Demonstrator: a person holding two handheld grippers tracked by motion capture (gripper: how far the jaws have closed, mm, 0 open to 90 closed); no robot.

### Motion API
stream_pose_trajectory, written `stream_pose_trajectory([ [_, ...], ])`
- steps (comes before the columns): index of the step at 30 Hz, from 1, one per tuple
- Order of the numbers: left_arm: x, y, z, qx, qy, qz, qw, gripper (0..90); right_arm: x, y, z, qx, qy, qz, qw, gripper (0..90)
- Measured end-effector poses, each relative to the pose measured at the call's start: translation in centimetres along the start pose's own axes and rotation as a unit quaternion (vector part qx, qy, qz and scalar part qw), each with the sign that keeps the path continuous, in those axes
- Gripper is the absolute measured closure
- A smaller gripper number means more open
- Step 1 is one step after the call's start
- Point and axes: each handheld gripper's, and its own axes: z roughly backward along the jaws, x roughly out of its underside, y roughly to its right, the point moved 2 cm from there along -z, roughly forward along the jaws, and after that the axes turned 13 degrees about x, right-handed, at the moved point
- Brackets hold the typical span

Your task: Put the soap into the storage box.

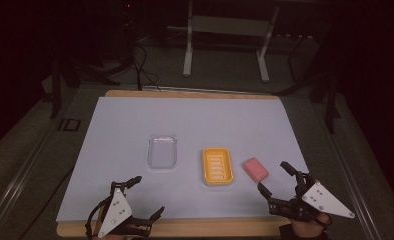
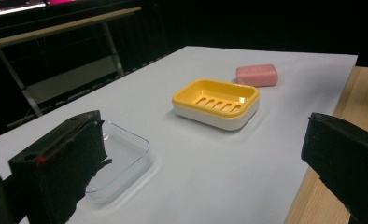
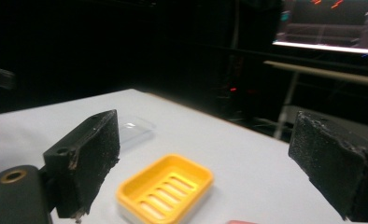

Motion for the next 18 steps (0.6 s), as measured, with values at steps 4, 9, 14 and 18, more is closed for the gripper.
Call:
stream_pose_trajectory([
  [4, 0.0, 0.0, 0.0, 0.000, 0.000, 0.000, 1.0000, 0.4, 0.0, -0.2, -0.1, -0.018, -0.008, -0.002, 0.9998, 8.9],
  [9, 0.0, 0.0, 0.0, 0.002, -0.004, 0.000, 1.0000, 0.4, 0.1, -0.2, -0.4, -0.020, -0.021, 0.004, 0.9996, 8.9],
  [14, 0.1, 0.0, -0.1, 0.001, -0.006, -0.001, 1.0000, 0.4, 0.5, -0.2, -1.0, -0.019, -0.051, 0.016, 0.9984, 8.9],
  [18, 0.1, 0.0, -0.2, 0.002, -0.013, -0.003, 0.9999, 0.4, 0.8, -0.2, -1.7, -0.024, -0.076, 0.032, 0.9963, 9.0],
])
